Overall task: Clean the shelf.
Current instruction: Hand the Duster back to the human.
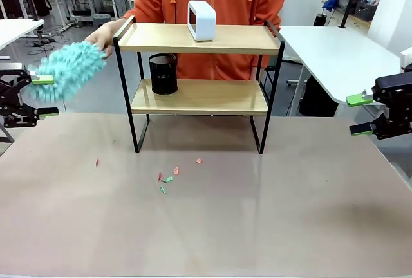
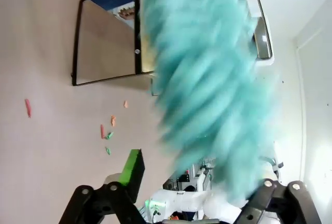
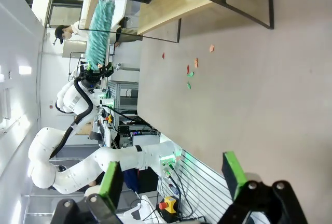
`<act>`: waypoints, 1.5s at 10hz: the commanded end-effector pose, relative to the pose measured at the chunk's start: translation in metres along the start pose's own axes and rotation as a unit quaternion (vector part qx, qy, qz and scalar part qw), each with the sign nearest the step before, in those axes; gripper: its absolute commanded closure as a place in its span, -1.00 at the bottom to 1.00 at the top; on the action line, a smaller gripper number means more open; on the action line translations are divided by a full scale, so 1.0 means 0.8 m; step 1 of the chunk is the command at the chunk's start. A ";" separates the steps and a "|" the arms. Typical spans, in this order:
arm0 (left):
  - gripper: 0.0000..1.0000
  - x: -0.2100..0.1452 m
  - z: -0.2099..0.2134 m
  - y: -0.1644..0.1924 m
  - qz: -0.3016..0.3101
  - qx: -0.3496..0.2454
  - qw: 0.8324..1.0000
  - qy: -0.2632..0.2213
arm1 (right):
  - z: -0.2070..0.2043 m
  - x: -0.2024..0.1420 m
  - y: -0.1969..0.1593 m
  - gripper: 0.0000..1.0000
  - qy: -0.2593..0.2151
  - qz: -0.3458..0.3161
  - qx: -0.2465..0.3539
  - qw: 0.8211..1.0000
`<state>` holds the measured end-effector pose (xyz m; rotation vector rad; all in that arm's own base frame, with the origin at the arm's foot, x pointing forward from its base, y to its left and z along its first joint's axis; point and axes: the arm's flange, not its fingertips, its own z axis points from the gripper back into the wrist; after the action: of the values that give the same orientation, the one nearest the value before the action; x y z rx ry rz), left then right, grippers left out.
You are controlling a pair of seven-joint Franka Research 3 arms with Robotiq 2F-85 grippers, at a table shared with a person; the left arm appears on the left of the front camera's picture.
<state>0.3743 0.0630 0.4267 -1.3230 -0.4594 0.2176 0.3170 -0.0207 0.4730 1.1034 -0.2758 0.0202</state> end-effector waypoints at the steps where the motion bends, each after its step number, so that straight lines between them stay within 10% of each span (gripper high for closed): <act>1: -1.00 -0.019 -0.005 -0.011 -0.007 -0.030 0.998 0.047 | 0.027 -0.016 0.009 -1.00 0.011 0.002 0.035 0.999; 7: -1.00 -0.096 -0.151 -0.022 -0.022 -0.025 0.974 0.223 | -0.105 -0.092 0.097 -1.00 0.096 -0.046 0.153 0.983; 15: -1.00 -0.093 -0.164 -0.024 -0.020 -0.020 0.972 0.233 | -0.087 -0.036 0.112 -1.00 0.117 -0.032 0.157 0.980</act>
<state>0.3654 -0.0886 0.4045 -1.3426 -0.0897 -0.1303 0.2913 0.0865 0.5142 1.4015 -0.0229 0.1339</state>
